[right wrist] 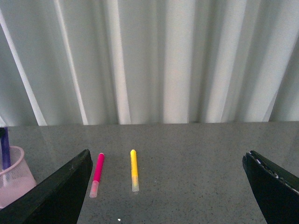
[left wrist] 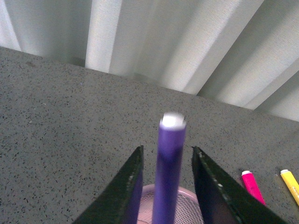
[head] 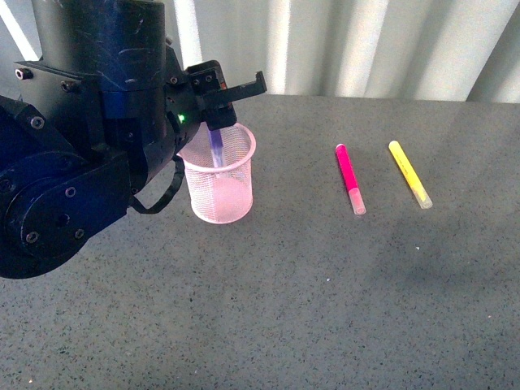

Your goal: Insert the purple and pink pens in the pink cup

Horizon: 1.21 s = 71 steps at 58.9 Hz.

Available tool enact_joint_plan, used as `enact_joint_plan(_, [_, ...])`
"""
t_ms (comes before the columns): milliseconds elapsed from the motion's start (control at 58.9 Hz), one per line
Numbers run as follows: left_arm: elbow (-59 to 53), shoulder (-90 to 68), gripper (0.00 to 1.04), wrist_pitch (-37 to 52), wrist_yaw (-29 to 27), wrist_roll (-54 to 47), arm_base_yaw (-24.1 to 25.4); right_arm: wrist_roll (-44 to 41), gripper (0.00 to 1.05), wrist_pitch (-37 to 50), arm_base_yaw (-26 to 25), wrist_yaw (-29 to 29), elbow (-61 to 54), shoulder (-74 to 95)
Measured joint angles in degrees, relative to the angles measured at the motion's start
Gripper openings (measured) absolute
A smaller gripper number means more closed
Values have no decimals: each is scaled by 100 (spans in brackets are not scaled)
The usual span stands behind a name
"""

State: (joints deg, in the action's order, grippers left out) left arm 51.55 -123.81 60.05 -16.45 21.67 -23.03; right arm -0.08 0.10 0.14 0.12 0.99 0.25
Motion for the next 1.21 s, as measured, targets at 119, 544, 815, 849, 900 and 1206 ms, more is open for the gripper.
enact_joint_plan(119, [-94, 240, 62, -66, 42, 48, 33, 0, 98, 0, 0, 0, 0, 0])
enact_joint_plan(544, [-625, 2789, 98, -3471, 323, -1045, 474, 0, 98, 0, 0, 0, 0, 0])
enact_joint_plan(815, [-1276, 2640, 84, -1596, 42, -1696, 551, 0, 98, 0, 0, -2, 0, 0])
enact_joint_plan(849, [-1679, 2625, 77, -695, 109, -1814, 612, 0, 98, 0, 0, 0, 0, 0])
enact_joint_plan(900, [-2065, 2664, 70, -4, 168, -1906, 699, 2, 98, 0, 0, 2, 0, 0])
enact_joint_plan(1206, [-3585, 4089, 16, 662, 680, -2079, 1314, 2, 98, 0, 0, 0, 0, 0])
